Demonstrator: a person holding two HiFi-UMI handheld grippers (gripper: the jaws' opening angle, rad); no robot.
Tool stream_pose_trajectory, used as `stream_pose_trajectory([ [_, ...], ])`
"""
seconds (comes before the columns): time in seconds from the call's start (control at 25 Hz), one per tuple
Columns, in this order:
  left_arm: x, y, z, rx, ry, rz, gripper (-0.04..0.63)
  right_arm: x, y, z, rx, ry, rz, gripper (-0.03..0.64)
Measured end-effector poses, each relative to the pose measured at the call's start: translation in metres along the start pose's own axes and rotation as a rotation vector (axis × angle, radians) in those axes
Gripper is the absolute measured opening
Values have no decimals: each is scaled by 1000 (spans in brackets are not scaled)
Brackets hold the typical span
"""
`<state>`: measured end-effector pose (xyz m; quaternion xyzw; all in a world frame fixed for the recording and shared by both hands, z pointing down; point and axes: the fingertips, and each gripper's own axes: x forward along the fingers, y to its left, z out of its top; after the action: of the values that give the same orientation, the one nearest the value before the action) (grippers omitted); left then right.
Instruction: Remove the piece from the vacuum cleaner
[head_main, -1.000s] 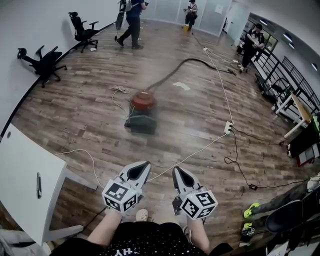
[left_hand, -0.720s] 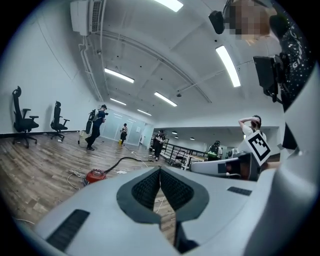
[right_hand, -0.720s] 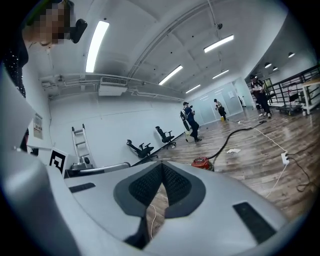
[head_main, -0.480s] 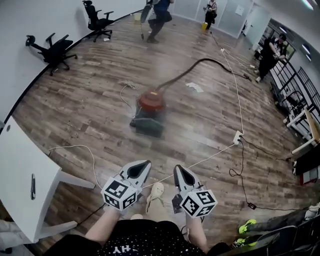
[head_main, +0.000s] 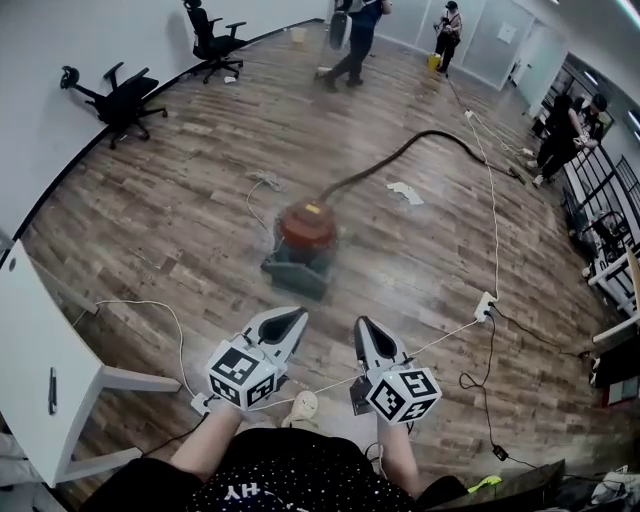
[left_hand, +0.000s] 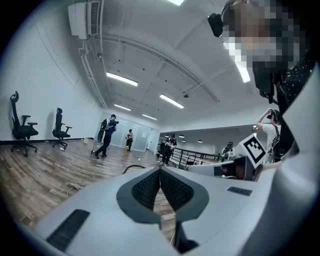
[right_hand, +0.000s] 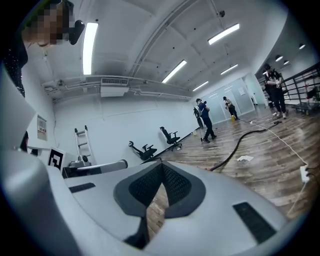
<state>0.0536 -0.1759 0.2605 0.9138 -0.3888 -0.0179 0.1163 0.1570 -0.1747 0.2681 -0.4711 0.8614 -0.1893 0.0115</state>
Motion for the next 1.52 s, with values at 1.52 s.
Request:
stream_pose_trajectory([
  [1.52,181,305,-169,-13,114,-21,9,307,-200,-132,53,131,99,-2],
])
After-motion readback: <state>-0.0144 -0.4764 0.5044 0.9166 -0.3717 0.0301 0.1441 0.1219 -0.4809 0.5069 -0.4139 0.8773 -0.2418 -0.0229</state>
